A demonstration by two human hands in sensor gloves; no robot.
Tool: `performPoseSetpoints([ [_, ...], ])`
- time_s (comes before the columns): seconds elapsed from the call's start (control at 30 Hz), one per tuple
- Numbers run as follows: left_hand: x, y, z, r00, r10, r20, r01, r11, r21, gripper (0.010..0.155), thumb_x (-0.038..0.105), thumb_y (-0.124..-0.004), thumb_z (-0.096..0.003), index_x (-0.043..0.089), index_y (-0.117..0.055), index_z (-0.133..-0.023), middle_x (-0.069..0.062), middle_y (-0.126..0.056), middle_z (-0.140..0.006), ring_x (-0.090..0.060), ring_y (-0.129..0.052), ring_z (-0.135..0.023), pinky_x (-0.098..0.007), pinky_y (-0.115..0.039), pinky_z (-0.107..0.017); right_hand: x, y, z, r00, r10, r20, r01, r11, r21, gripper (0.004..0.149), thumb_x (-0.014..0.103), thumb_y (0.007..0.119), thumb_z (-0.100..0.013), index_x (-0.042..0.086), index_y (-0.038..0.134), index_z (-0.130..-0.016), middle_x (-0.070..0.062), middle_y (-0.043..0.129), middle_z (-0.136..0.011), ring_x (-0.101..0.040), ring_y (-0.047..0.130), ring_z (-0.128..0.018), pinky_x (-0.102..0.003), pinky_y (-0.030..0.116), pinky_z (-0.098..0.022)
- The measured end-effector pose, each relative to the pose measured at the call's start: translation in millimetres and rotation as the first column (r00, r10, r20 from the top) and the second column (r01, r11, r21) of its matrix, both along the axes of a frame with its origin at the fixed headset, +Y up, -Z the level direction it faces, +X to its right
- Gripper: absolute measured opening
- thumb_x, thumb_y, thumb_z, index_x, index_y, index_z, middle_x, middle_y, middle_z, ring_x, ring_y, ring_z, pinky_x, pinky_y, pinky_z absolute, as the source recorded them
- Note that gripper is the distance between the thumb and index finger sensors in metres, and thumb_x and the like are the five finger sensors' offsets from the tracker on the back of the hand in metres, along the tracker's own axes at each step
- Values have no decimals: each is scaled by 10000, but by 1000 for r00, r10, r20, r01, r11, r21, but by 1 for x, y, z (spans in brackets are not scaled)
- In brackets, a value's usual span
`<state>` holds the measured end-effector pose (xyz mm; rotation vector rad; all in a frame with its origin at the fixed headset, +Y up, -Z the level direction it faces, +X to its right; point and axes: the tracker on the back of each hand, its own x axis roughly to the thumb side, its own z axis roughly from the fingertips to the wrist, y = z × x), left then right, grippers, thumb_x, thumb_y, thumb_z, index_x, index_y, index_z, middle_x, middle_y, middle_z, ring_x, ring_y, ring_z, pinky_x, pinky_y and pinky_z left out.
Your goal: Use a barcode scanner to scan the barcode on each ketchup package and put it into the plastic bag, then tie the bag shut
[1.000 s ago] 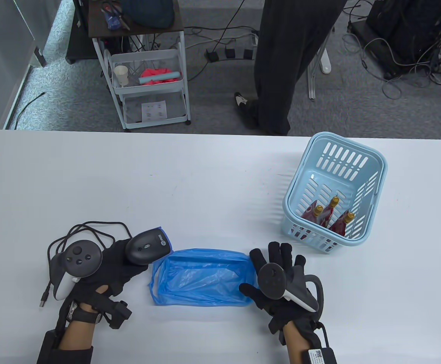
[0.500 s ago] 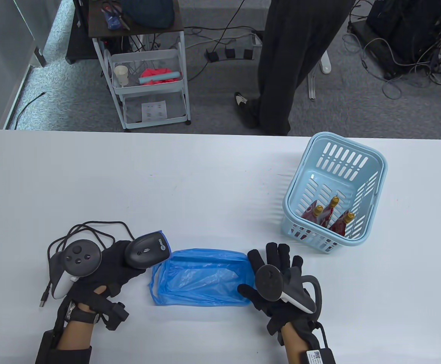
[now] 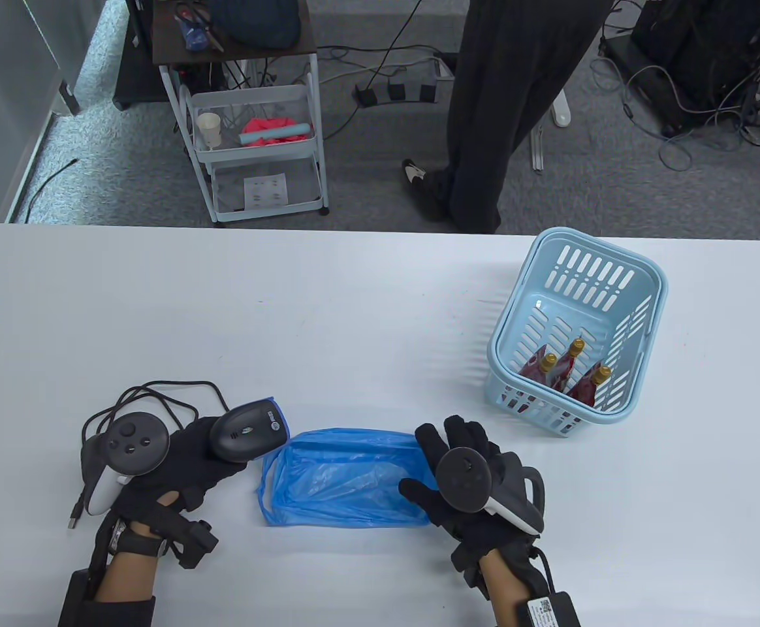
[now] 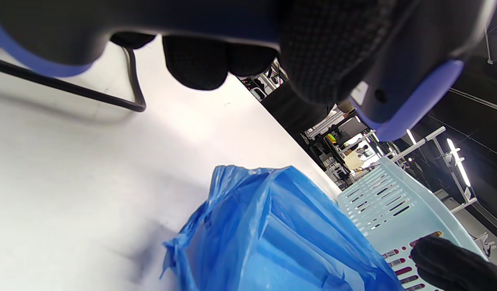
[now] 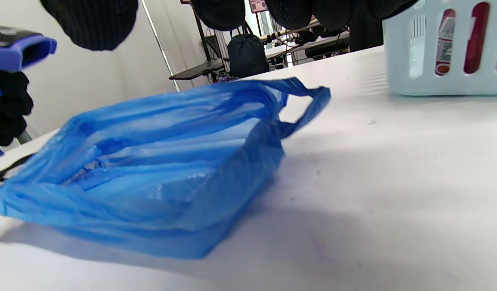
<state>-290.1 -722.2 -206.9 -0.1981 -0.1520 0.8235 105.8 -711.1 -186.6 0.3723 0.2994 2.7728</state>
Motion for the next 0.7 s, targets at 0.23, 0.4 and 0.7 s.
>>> performPoseSetpoints([
  [0.23, -2, -1, 0, 1000, 14, -3, -14, 1000, -9, 505, 440, -904, -420, 310, -818, -900, 34, -847, -915, -290, -957, -758, -527, -749, -645, 14, 45, -6, 996, -8, 83, -4, 989, 149, 696, 509, 698, -533, 151, 521, -1102, -261, 541, -1103, -516, 591, -926, -595, 603, -651],
  [0.4, -2, -1, 0, 1000, 10, -7, -10, 1000, -9, 505, 439, -904, -421, 306, -819, -900, 31, -848, -913, -293, -955, -754, -527, -749, -643, 38, 82, -14, 977, -66, 203, 7, 960, 279, 569, 421, 694, -551, 133, 633, -1038, -215, 716, -1001, -458, 756, -794, -520, 713, -545],
  [0.7, -3, -2, -1, 1000, 4, -5, -4, 1000, -18, 507, 439, -904, -422, 306, -816, -903, 33, -846, -911, -293, -954, -751, -529, -746, -645, 63, 110, -35, 928, -36, 372, -90, 945, 314, 498, 345, 705, -555, 136, 681, -1006, -192, 777, -949, -423, 815, -714, -472, 752, -478],
])
